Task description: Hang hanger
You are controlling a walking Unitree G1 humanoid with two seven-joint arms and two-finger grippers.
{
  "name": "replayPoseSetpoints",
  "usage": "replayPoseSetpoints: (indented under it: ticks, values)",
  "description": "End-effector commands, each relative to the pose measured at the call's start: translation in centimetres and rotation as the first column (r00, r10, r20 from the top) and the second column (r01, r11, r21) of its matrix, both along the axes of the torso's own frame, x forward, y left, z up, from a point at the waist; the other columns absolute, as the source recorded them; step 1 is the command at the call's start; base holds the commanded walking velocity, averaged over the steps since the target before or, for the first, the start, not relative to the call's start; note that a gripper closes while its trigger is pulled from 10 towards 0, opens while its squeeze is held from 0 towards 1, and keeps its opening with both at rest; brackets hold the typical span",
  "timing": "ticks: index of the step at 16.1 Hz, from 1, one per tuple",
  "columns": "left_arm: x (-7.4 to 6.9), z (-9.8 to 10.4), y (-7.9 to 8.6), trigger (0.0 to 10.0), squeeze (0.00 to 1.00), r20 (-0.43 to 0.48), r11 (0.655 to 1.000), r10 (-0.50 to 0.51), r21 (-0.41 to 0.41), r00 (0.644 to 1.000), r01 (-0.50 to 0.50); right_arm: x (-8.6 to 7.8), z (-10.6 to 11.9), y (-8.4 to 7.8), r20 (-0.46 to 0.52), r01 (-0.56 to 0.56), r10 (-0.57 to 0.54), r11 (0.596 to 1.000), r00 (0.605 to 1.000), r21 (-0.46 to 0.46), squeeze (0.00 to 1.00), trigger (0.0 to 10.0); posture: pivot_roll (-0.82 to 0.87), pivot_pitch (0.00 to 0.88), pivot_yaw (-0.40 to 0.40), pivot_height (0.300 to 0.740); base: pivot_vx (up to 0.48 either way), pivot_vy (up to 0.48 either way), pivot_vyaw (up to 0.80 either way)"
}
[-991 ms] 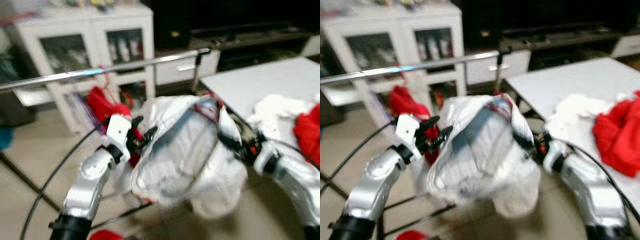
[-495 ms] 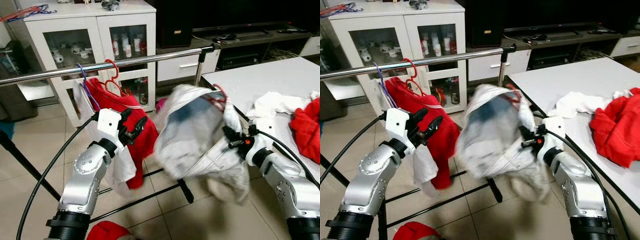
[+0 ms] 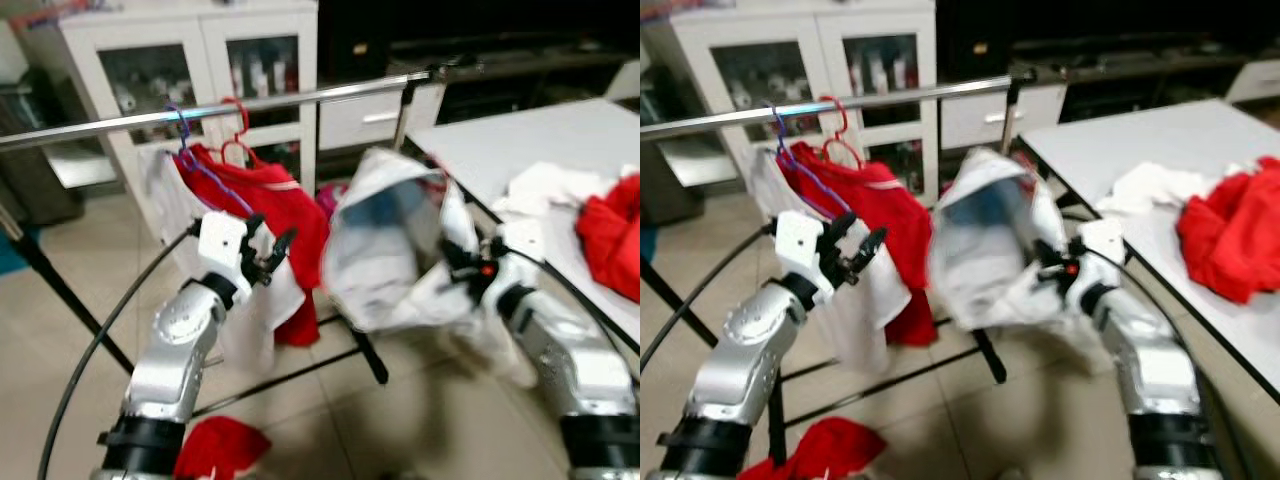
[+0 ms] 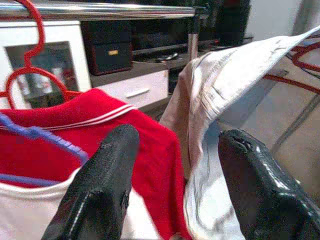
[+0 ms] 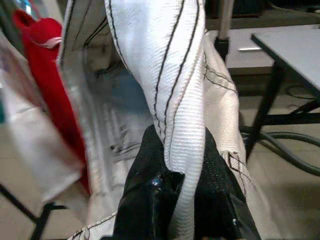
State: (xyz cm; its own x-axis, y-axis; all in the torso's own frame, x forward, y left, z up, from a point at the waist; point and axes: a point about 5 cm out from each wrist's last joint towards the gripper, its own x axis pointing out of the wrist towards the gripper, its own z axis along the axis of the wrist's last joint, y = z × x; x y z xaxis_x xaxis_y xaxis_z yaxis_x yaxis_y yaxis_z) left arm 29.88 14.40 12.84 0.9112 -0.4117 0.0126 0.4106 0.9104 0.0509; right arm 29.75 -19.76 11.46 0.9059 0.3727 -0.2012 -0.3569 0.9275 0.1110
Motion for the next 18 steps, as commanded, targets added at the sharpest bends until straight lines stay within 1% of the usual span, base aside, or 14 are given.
replayPoseSetpoints:
  ticks: [1,2,3,4,6,9,11,13,15,17,18]
  values:
    - [0.1,-0.2,-0.1,10.0,0.0,-0.004,0.999,0.028,0.017,1.0,-0.028,0.4,1.1,-0.2,0.064,0.027,-0.029,0.999,0.998,0.024,0.0,10.0,-0.08,0.0,0.012,0.74,0.0,0.0,0.0]
    - [0.2,-0.3,-0.1,10.0,0.0,-0.001,0.998,0.054,0.025,0.999,-0.054,0.3,0.7,-0.2,0.051,0.059,-0.061,0.997,0.997,0.04,0.0,10.0,-0.08,0.0,0.01,0.74,0.0,0.0,0.0]
    - [0.4,-0.3,-0.4,10.0,0.0,0.0,0.998,0.066,0.014,0.998,-0.066,0.3,-0.3,0.0,0.029,0.104,-0.105,0.994,0.994,0.037,0.0,10.0,-0.09,0.0,0.01,0.74,0.0,-0.334,0.8]
    - [0.4,-0.3,-0.6,10.0,0.0,0.001,0.998,0.067,0.01,0.998,-0.067,0.3,-0.7,0.3,0.03,0.11,-0.11,0.994,0.993,0.018,0.0,10.0,-0.09,0.0,0.01,0.74,0.0,-0.345,0.8]
    - [0.5,-0.3,-1.0,10.0,0.0,0.002,0.998,0.066,0.012,0.998,-0.066,0.5,-0.7,1.1,0.037,0.102,-0.103,0.994,0.994,0.027,0.0,10.0,-0.09,0.0,0.012,0.74,0.0,-0.48,0.8]
    - [0.7,-0.3,-1.1,10.0,0.0,0.01,0.996,0.09,0.007,0.996,-0.09,0.9,-0.4,1.4,0.057,0.106,-0.107,0.994,0.993,0.019,0.0,10.0,-0.09,0.0,0.012,0.74,0.0,-0.48,0.8]
    - [0.7,-0.3,-0.9,10.0,0.0,0.012,0.995,0.099,0.009,0.995,-0.099,1.2,0.0,1.1,0.089,0.146,-0.147,0.989,0.985,0.023,0.0,10.0,-0.08,0.0,0.007,0.74,0.0,-0.48,0.0]
    - [0.8,-0.4,-0.7,10.0,0.0,0.014,0.994,0.112,0.012,0.994,-0.112,1.3,0.2,1.0,0.1,0.151,-0.151,0.989,0.983,0.011,0.0,10.0,-0.08,0.0,0.002,0.74,0.0,-0.356,0.0]
    - [0.9,-0.6,-0.8,10.0,0.0,-0.007,0.992,0.129,0.003,0.992,-0.129,1.4,0.2,1.0,0.098,0.143,-0.143,0.99,0.985,0.011,0.0,10.0,-0.08,0.0,0.0,0.74,0.0,0.0,0.0]
    - [0.9,-0.3,-1.0,10.0,0.0,0.011,0.996,0.088,0.001,0.996,-0.088,1.4,0.1,1.4,0.084,0.114,-0.116,0.993,0.99,0.032,0.0,10.0,-0.08,0.0,0.002,0.74,0.0,0.0,0.0]
    - [0.9,-0.2,-1.0,10.0,0.0,0.019,0.997,0.08,-0.003,0.997,-0.08,1.4,0.2,1.3,0.093,0.147,-0.149,0.989,0.984,0.032,0.0,10.0,-0.08,0.0,0.003,0.74,0.0,0.0,0.0]
